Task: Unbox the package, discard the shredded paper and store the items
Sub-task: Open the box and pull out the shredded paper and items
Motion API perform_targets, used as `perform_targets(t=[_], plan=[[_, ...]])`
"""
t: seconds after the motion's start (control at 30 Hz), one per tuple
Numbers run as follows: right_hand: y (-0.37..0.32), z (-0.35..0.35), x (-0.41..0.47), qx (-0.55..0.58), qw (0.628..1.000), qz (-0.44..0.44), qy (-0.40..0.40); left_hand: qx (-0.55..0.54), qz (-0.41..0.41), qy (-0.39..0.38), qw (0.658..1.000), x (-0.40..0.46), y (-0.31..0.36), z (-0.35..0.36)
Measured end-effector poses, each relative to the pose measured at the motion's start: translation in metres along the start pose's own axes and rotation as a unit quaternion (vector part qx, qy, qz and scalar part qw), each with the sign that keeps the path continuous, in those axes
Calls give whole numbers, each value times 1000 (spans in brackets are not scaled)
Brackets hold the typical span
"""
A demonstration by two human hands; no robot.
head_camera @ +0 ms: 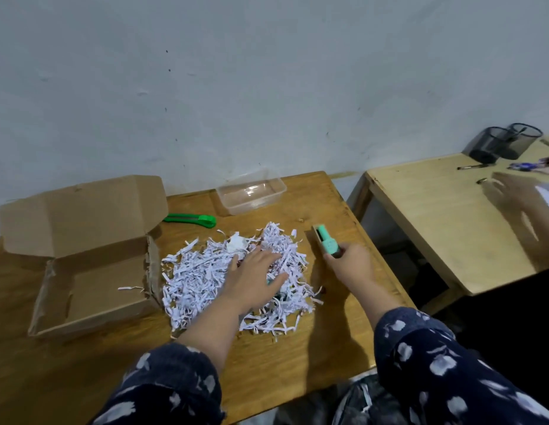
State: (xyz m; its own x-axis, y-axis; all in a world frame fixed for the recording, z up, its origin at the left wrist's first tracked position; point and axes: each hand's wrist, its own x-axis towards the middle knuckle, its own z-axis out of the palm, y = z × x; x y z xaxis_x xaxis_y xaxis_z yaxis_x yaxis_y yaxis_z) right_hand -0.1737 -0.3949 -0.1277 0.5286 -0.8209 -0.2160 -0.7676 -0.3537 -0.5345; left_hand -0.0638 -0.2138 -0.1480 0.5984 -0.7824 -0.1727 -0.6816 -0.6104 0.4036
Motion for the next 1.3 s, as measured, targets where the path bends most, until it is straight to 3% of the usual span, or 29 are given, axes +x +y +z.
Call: perform_targets(t=[0.13, 0.23, 0.37, 0.47, 0.57, 0.7, 0.8, 0.93, 1.13, 1.3], plan=[[6, 3, -1, 4, 999, 22, -26, 4, 18, 27, 999, -5, -5, 1], [1, 5, -5, -56, 998, -18, 11, 14, 19, 80, 996, -11, -8, -4], [-24, 18, -18, -2, 984, -178, 32, 51, -3, 120, 991, -26, -20, -8], [-47, 33, -37, 22, 952, -305, -22, 103, -25, 101, 989, -39, -31, -5], [-63, 46, -55, 13, 922, -368, -120, 140, -60, 56, 987, -52, -40, 0], [-53, 49, -58, -86, 911, -376, -146, 150, -81, 43, 985, -68, -52, -1], [-43, 41, -53, -86, 923, -344, -150, 146, -85, 40, 985, -73, -56, -4], [-41, 34, -47, -134, 927, -342, -71, 134, -92, 43, 986, -73, -50, -6], [-64, 44, -60, -131, 893, -422, -82, 127, -97, 54, 986, -72, -49, -3], [-73, 56, -64, -232, 870, -424, -92, 177, -101, 31, 979, -76, -48, 2]])
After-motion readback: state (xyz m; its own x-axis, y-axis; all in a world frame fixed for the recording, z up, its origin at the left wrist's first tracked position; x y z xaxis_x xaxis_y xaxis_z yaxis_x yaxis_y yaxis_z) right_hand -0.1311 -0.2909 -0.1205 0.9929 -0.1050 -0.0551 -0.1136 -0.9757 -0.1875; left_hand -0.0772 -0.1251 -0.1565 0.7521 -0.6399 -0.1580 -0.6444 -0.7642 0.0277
